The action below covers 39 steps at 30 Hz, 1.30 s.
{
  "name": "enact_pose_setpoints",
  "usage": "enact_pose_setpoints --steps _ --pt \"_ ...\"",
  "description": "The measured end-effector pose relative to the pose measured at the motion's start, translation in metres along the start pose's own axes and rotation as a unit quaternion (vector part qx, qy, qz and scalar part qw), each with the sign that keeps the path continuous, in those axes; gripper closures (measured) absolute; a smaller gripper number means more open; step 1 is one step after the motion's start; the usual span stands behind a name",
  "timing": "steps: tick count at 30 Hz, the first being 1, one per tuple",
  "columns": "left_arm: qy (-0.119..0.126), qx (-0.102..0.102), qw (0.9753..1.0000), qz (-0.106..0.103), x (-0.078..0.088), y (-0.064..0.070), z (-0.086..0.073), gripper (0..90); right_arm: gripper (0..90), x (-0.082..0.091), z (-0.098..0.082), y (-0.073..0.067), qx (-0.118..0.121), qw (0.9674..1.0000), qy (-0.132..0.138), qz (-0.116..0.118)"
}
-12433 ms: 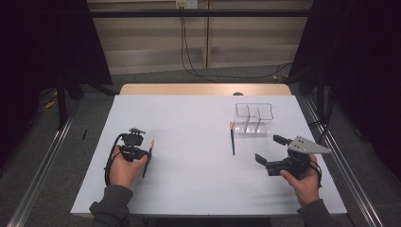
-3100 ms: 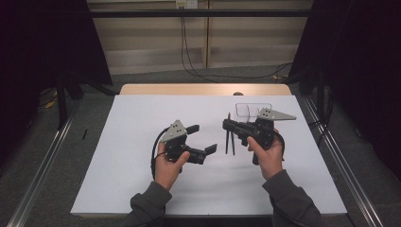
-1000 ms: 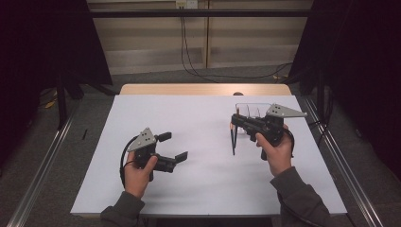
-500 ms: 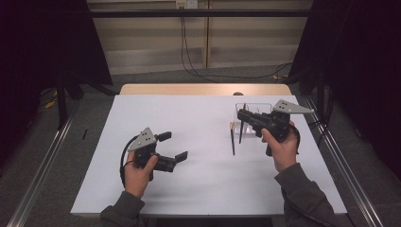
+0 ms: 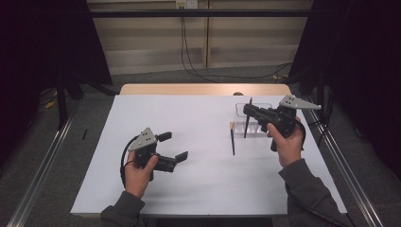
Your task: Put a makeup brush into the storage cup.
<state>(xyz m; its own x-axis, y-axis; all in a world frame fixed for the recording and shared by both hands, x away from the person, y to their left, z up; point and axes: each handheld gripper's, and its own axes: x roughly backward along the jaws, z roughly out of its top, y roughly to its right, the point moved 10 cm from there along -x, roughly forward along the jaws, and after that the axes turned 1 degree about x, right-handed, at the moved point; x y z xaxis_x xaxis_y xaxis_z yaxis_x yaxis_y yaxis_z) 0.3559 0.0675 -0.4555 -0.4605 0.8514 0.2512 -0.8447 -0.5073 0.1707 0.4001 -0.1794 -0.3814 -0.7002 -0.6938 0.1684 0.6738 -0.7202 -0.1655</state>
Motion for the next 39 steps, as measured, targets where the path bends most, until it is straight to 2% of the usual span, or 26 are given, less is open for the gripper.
enact_pose_setpoints --steps 4,15,29,37,39 --pt "0.002 0.001 1.0000 -0.007 0.000 0.001 0.000 1.0 83.7 0.001 0.003 0.005 0.004 1.0000 0.000 -0.007" --pt "0.000 -0.001 1.0000 0.001 0.000 0.000 0.000 1.1 83.7 0.001 0.006 0.015 0.012 0.9998 -0.004 -0.016" --pt "-0.005 -0.001 1.0000 -0.005 -0.001 0.002 -0.002 1.2 83.7 0.004 0.012 0.032 0.018 0.9991 -0.008 -0.038" --pt "-0.010 -0.004 0.9999 -0.001 0.000 0.000 -0.003 1.2 83.7 0.007 0.016 0.042 0.018 0.9986 -0.004 -0.049" --pt "-0.006 0.000 1.0000 -0.004 -0.001 0.001 -0.002 1.3 83.7 0.008 0.016 0.045 0.019 0.9984 -0.003 -0.053"
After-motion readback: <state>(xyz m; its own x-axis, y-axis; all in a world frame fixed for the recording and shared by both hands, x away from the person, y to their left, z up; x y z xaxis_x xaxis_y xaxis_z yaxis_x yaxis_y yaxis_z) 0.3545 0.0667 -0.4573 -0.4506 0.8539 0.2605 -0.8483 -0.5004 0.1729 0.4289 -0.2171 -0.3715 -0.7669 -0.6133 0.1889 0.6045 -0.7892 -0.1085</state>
